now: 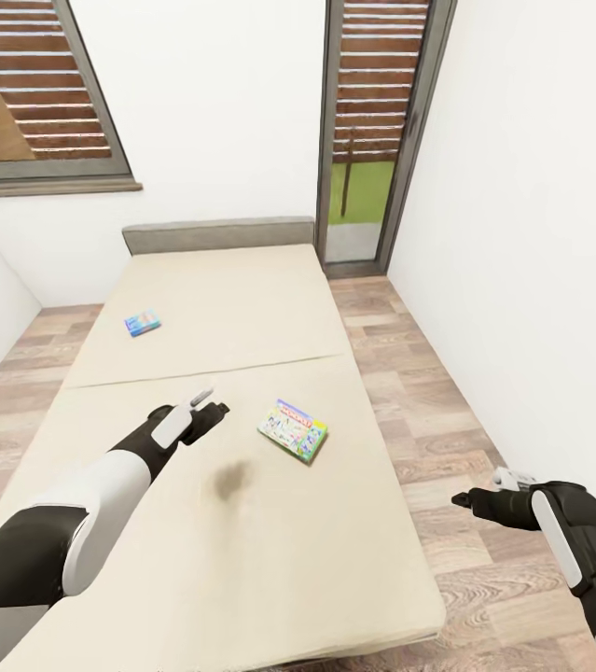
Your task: Put all the toys in the child's room - the three board games (two on the bed and one on the table), the two jigsaw puzzles on the table, and the tennis ball on the table - inside the toy box on the table in the child's room.
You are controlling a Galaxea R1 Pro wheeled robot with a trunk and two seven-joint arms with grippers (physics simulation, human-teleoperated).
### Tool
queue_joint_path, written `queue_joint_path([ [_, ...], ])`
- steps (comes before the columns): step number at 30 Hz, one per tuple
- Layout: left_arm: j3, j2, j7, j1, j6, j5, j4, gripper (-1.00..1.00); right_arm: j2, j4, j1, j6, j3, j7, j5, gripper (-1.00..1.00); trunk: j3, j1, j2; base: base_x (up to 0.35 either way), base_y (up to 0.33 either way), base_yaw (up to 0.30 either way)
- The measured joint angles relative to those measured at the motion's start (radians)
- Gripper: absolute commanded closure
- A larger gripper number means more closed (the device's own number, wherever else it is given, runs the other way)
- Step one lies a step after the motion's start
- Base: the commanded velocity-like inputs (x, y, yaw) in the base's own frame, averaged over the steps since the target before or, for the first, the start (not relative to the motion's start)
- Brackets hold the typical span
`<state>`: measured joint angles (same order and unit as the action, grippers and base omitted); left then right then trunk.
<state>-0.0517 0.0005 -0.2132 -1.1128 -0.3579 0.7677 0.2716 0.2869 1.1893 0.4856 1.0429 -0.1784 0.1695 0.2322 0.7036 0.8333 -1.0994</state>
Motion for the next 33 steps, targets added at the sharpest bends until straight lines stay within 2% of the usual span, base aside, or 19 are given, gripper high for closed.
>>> queue_joint_path([
  [9, 0.001, 0.001, 0.005, -0.001, 0.001, 0.0, -0.004, -1.0, 0.001, 0.003, -0.002, 0.0, 0.0, 0.0, 0.0, -1.0, 0.012, 0.0, 0.0, 0.0, 0.0, 0.0],
  [33, 0.003, 0.001, 0.007, -0.007, -0.006, 0.001, -0.005, -1.0, 0.0, 0.028, -0.017, 0.0, 0.0, 0.003, 0.0, -1.0, 0.023, 0.0, 0.0, 0.0, 0.0, 0.0],
])
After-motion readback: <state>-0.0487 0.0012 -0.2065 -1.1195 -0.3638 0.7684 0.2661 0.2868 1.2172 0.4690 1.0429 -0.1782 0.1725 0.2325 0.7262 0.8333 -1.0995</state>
